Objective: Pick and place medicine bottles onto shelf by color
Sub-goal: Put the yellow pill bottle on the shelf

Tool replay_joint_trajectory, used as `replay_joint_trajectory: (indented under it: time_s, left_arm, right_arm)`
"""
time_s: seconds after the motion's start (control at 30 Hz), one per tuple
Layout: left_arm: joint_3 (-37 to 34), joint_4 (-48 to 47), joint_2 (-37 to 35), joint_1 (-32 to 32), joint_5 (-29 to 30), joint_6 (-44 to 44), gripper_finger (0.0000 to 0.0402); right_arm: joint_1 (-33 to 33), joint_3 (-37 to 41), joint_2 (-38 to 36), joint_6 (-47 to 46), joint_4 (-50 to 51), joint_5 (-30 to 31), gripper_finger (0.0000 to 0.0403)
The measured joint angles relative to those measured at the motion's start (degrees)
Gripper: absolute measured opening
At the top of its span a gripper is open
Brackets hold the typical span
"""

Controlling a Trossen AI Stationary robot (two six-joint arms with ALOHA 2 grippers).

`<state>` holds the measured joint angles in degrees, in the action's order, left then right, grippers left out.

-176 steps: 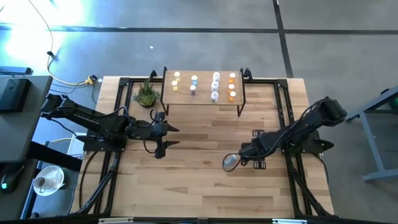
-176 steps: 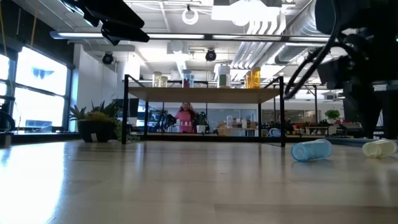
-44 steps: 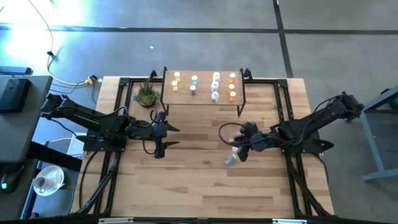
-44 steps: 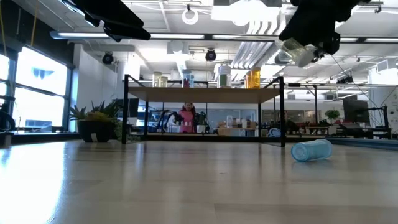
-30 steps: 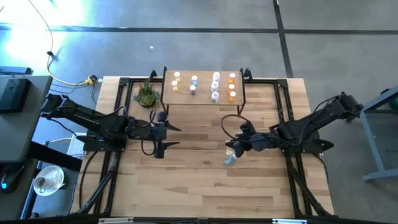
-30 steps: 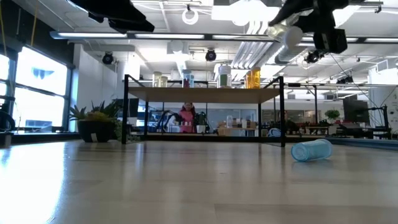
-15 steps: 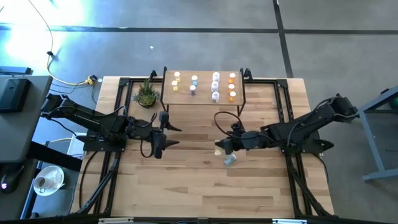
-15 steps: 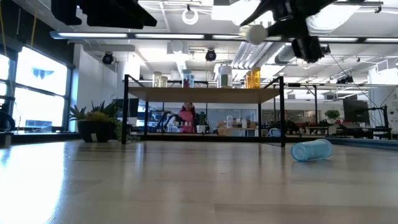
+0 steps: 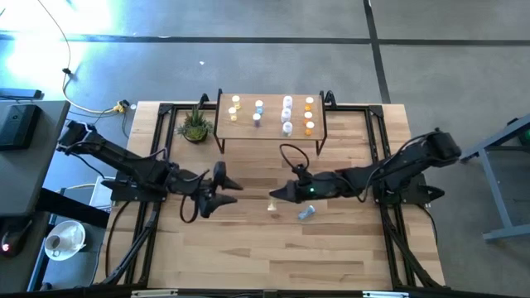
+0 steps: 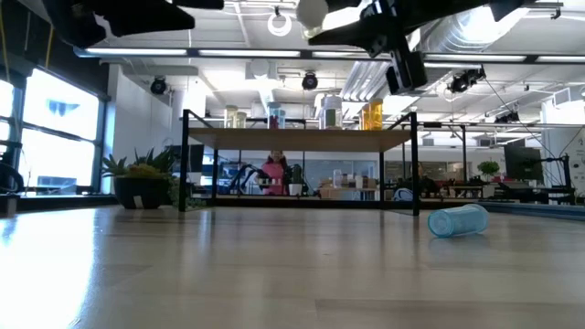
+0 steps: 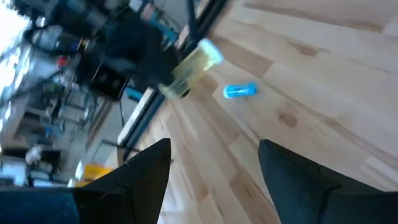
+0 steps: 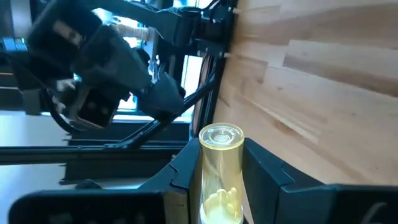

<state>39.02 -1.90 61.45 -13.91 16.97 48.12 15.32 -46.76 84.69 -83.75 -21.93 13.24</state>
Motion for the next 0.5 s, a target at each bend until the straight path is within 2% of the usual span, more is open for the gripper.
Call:
replay_joint_trajectory:
  time_s: [0.17, 0.37, 0.5]
  left_arm:
    - [0.0, 4.3, 3.5, -3.2, 0.8, 5.5, 0.0231]
    - [0.0, 13.8, 9.9, -6.0, 5.9, 11.6, 0.0231]
    - [0.0, 21.5, 14.8, -6.5, 7.2, 16.1, 0.0231]
  right_arm:
    - [-1.0, 0.0, 1.2, -1.8, -3.2, -2.4, 0.0079]
    - [-2.3, 0.0, 1.3, -2.4, -3.2, -3.8, 0.0079]
    - [-2.6, 0.0, 1.3, -2.4, -3.2, -5.6, 0.0079]
